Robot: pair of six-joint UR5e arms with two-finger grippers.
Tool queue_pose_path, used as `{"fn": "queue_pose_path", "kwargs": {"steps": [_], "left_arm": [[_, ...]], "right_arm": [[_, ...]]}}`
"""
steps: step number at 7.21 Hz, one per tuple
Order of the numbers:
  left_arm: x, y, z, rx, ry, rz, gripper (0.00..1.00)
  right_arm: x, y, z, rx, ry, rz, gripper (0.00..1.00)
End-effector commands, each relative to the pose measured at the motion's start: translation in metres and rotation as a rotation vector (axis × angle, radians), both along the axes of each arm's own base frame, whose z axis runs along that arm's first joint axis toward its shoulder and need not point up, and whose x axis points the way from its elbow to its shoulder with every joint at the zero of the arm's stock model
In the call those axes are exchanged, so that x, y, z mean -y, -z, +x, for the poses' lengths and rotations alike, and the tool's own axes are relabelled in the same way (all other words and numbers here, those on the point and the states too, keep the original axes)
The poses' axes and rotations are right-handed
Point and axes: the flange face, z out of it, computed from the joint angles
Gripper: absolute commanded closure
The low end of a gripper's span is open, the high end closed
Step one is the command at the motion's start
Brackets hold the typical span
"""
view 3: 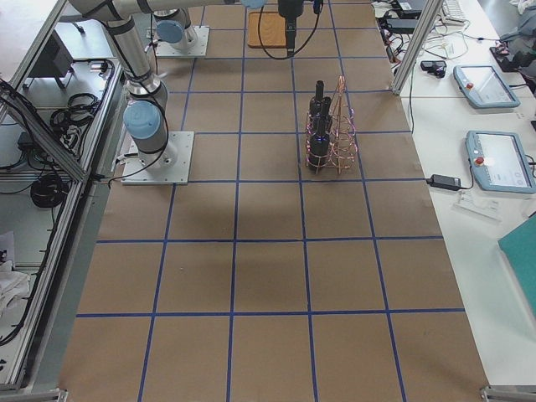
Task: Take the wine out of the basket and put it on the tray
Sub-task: 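Lower the right gripper over the middle bottle in the copper rack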
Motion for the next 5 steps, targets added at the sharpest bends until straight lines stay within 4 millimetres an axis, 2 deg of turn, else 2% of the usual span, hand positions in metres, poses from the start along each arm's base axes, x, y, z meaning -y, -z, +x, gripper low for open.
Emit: {"fn": "queue_pose_path", "kwargs": {"steps": [1, 3, 5], "left_arm": [[-0.001, 0.000, 0.000, 0.000, 0.000, 0.000, 0.00], [-0.001, -0.001, 0.001, 0.002, -0.001, -0.001, 0.00], [-0.001, -0.001, 0.001, 0.002, -0.001, -0.001, 0.00]], "right_arm": [[0.000, 0.000, 0.001, 0.000, 0.006, -0.004, 0.00], [0.001, 0.006, 0.002, -0.002, -0.012, 0.007, 0.00], [0.025, 0.023, -0.013, -0.003, -0.049, 0.031, 0.00]]}}
